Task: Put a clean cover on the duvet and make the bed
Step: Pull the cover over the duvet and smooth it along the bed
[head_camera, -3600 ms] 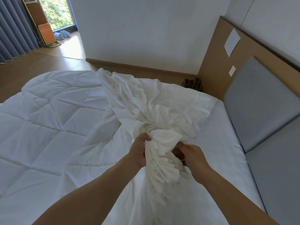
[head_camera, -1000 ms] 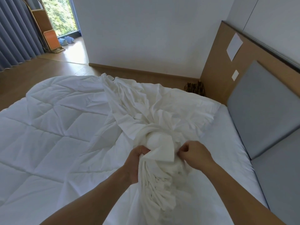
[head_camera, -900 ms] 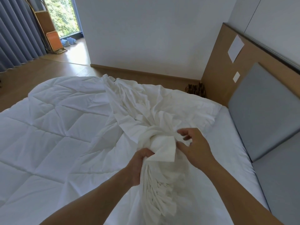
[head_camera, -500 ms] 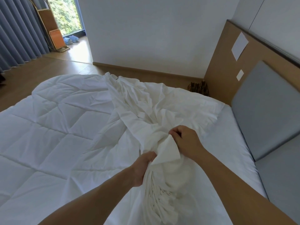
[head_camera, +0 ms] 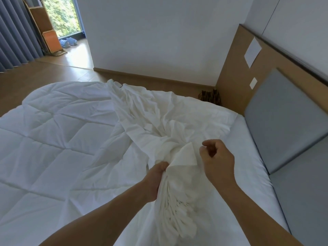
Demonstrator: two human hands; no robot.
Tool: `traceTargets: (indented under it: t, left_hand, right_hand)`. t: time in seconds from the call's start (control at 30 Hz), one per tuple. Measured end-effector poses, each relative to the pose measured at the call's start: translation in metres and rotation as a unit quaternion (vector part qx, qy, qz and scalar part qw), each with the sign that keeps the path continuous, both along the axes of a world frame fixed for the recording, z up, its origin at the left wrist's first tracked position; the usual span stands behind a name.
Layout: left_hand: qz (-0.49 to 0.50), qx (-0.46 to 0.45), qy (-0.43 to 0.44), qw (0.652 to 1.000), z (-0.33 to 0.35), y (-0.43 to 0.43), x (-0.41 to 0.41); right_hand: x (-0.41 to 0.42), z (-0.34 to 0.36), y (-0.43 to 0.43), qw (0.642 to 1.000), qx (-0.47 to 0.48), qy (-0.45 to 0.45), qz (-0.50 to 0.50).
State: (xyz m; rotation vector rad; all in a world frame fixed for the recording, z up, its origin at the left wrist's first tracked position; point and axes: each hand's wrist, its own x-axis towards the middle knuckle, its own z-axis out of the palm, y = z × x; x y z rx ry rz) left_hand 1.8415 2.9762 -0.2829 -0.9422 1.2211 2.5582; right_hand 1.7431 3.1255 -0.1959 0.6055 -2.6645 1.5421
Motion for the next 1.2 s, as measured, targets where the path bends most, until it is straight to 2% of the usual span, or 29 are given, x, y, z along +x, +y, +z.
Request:
traceTargets:
  t: [0.07, 0.1, 0.17, 0.23, 0.33, 0.43, 0.53, 0.57, 0.63, 0.7, 0.9, 1.0, 1.07, 1.2]
  left_hand:
    - [-0.001, -0.006, -0.011, 1.0, -0.002, 0.007, -0.005]
    - [-0.001, -0.007, -0.013, 1.0, -0.001, 0.012, -0.008]
    - [-0.001, -0.017, -0.011, 1.0, -0.002, 0.023, -0.012]
    - [0.001, -0.031, -0.009, 0.999, 0.0, 0.034, -0.015]
    - [0.009, -0.048, -0.015, 0.999, 0.0, 0.042, -0.015]
    - [0.009, -0.067, -0.03, 0.997, -0.004, 0.046, -0.008]
    - [0.019, -0.068, -0.034, 0.997, -0.005, 0.045, 0.006]
    - [0.028, -0.06, -0.026, 0.997, -0.005, 0.042, 0.012]
    - [0.058, -0.035, 0.003, 0.998, -0.006, 0.035, 0.024]
    - [0.088, 0.002, 0.043, 0.995, -0.002, 0.028, 0.031]
    - [0.097, 0.108, 0.115, 0.983, 0.027, 0.009, 0.008]
    - [0.103, 0.114, 0.109, 0.982, 0.037, 0.003, -0.013]
    - [0.142, 0.119, 0.109, 0.977, 0.041, 0.006, -0.029]
    - [0.2, 0.138, 0.115, 0.963, 0.044, 0.004, -0.049]
  right_hand:
    - [0.009, 0.007, 0.008, 0.996, -0.022, -0.086, 0.009]
    - [0.011, 0.01, 0.01, 0.99, 0.012, -0.141, 0.019]
    - [0.009, 0.007, 0.009, 0.967, 0.149, -0.202, 0.035]
    - [0.007, 0.002, 0.005, 0.945, 0.253, -0.202, 0.045]
    - [0.003, -0.005, 0.001, 0.933, 0.304, -0.188, 0.043]
    - [0.003, -0.013, -0.004, 0.936, 0.277, -0.214, 0.036]
    - [0.007, -0.021, -0.008, 0.944, 0.275, -0.177, 0.052]
    - [0.009, -0.024, -0.007, 0.952, 0.24, -0.186, 0.047]
    - [0.014, -0.027, 0.002, 0.958, 0.1, -0.268, 0.016]
    - [0.019, -0.029, 0.017, 0.939, -0.006, -0.344, -0.01]
    - [0.018, -0.03, 0.063, 0.927, -0.046, -0.37, 0.029]
    - [0.006, -0.024, 0.079, 0.928, -0.055, -0.363, 0.067]
    - [-0.001, -0.024, 0.085, 0.927, -0.063, -0.361, 0.083]
    - [-0.019, -0.03, 0.099, 0.923, -0.103, -0.371, 0.029]
